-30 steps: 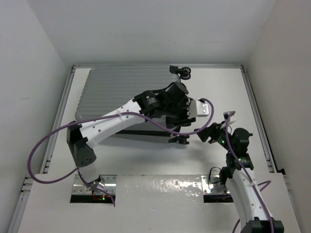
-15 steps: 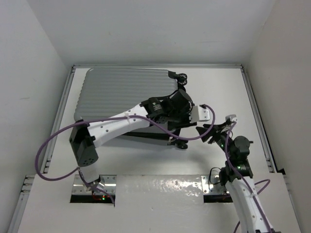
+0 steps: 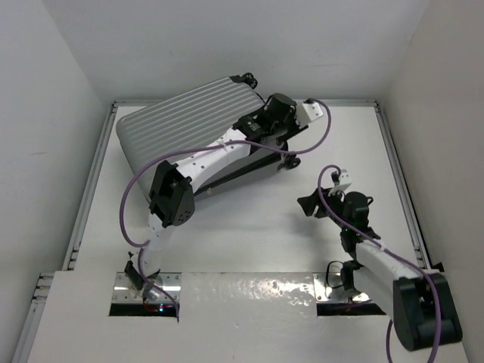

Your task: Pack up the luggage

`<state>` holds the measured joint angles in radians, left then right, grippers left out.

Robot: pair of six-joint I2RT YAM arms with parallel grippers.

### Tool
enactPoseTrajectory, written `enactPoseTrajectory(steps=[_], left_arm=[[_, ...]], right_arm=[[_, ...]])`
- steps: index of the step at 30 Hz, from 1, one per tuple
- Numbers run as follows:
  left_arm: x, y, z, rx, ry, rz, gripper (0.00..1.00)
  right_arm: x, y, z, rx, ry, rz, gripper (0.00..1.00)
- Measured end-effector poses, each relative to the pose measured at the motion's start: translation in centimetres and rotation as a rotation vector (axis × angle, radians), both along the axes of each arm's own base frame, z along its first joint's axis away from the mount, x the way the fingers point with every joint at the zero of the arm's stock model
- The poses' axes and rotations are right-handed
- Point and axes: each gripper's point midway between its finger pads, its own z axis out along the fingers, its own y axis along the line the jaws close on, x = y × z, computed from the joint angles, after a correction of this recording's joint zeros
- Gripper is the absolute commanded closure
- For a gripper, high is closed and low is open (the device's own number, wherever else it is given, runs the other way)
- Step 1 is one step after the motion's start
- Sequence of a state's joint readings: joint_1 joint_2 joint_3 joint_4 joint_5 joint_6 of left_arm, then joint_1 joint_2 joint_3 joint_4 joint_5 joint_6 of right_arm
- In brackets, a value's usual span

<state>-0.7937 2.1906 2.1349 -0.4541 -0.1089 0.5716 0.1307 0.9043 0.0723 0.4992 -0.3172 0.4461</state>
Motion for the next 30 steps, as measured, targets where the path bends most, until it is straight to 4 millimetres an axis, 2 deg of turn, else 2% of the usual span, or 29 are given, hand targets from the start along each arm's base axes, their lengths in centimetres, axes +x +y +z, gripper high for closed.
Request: enactPoseTrajectory(steps=[3,7,11,16,20,25,30], left_arm=[[0.4,0.3,0.3,-0.031,-0.003,-0.008,1.0],[-1.9,-0.1,0.2,-0.021,0.037,-0.052,1.0],[-4.6,-1.2,0.3,-0.026,0.08,-0.095,1.0],[-5.8,-1.5,0.4,-0.04,0.128,-0.108,1.0],[-5.9,-1.5,0.8,-0.045,0.134,-0.107,1.0],[-5.8,-1.6,0.7,-0.045,0.135,-0.11,1.0],[-5.6,-2.0,1.2,-0.059,0.121,-0.118,1.0]], right_arm=[[1.0,1.3,0.7,0.0,-0.045,0.078,0.4],[2.5,2.4,1.3,0.004,-0.08,0.128,0.35],[5.4,3.3,3.5,0.006,-0.162,0.132,0.36],[8.6,5.4,6.3,0.012,-0.282,0.153,0.4],[8.5,7.0,5.6,-0.003,-0.299,0.185,0.43],[7.6,6.0,3.8,-0.037,-0.283,0.133,0.44],[7.7,5.7,3.6,-0.067,-0.295,0.105,0.44]])
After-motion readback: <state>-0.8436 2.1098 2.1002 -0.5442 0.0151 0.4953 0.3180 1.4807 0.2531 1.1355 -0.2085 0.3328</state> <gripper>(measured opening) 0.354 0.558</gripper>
